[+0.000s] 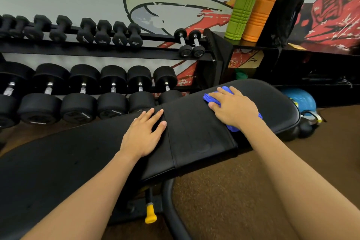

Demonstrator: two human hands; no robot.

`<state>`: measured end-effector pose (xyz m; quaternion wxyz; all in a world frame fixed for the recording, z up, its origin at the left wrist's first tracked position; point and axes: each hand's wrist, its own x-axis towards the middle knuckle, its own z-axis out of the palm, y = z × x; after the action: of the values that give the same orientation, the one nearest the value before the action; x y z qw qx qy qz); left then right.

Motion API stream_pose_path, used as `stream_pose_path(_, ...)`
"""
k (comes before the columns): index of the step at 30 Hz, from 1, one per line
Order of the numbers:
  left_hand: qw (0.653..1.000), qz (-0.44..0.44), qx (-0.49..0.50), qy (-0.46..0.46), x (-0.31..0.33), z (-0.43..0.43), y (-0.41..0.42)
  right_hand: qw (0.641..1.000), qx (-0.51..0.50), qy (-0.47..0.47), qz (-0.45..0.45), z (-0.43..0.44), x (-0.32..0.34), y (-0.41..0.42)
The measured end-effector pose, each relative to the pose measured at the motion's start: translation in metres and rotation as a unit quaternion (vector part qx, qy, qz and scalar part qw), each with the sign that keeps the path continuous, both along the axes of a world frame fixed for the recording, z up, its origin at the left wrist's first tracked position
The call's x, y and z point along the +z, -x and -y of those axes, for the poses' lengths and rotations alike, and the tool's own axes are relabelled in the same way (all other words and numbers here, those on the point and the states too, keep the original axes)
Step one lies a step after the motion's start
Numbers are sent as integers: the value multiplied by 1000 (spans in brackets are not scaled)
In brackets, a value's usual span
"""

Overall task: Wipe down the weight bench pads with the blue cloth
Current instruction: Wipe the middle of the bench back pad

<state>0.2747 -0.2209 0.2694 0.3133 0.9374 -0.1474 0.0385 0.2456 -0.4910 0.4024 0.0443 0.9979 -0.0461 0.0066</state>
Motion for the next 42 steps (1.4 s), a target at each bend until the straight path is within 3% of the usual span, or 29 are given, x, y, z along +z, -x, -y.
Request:
stream_pose_path(7,1000,2,-1,-6,0,1,0,999,13,30,39,6,-11,97)
stream_pose_path(11,1000,2,2,-10,-1,1,0,995,-12,47,85,4,-15,64)
stream_pose_path(14,1000,5,3,-5,1,1,0,993,-40,-25,105,-5,-8,22)
stream_pose_path(16,1000,6,2,-2,1,0,0,993,-22,-78,83,-24,-11,5)
stream_pose_path(18,1000,1,-3,5,0,-2,-3,997,50,-47,31,-53,-23,5)
stream_pose_path(21,997,-35,-21,73,2,-4,-4,991,129,28,5,-75,-39,31)
stream_pose_path(24,980,-54,-15,190,9,-17,1,992,121,31,13,-71,-37,28)
stream_pose_path(30,990,6,50,134,-6,-79,30,995,53,66,46,-103,-50,-46)
stream_pose_path(37,989,-10,117,85,-50,-160,64,968,243,47,46,-148,-75,53)
stream_pose_path(42,991,-12,118,66,-62,-183,76,983,172,35,52,-142,-77,19)
